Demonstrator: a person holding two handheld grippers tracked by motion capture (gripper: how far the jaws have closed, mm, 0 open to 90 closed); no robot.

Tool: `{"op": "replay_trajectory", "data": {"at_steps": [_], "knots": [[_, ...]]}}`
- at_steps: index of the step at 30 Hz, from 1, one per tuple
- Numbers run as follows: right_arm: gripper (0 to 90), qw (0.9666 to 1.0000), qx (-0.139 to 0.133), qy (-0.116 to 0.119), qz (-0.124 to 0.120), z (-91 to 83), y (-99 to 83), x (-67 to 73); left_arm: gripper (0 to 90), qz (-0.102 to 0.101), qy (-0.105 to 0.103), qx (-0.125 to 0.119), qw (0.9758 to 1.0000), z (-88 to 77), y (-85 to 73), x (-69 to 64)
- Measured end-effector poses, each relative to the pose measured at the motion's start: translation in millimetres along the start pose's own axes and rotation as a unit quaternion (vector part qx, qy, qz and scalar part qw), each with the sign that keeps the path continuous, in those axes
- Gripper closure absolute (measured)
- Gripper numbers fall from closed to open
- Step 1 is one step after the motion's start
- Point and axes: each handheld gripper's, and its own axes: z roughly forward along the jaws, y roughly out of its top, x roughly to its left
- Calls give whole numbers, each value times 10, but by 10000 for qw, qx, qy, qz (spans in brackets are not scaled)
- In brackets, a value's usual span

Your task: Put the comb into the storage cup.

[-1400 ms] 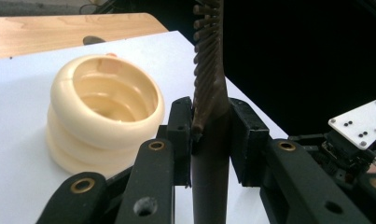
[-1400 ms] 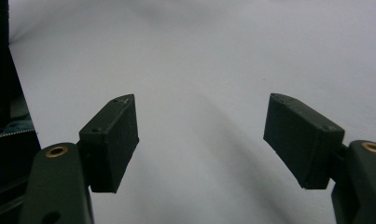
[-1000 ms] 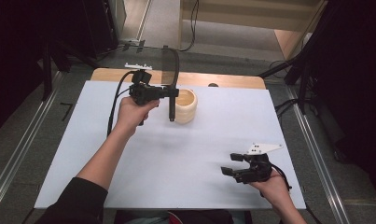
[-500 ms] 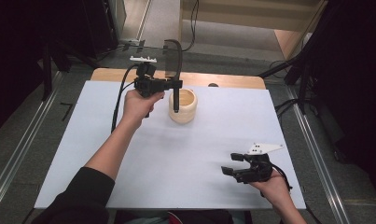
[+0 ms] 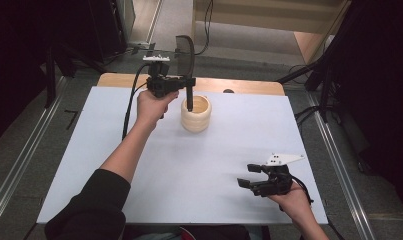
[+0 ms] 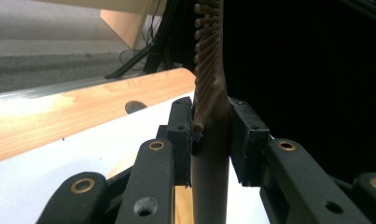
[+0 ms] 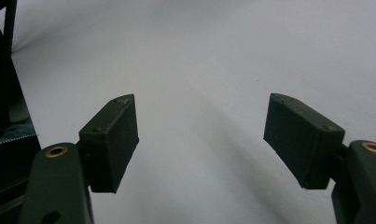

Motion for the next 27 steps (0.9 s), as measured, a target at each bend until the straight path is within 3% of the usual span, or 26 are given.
{"op": "replay_trajectory", "data": {"at_steps": [2, 9, 16, 27], "knots": [[242, 10000, -3, 3, -5, 4, 0, 4, 730, -54, -19, -47, 10000, 25, 21, 25], [241, 10000, -27, 29, 3, -2, 1, 3, 731, 52, 96, -121, 9999, 151, 66, 60], [241, 10000, -35, 47, -14, -1, 9, 1, 730, 35, 184, -124, 9997, 261, 12, 142], [241, 10000, -46, 54, -16, -2, 14, 0, 730, 80, 231, -137, 9996, 341, -35, 165]]}}
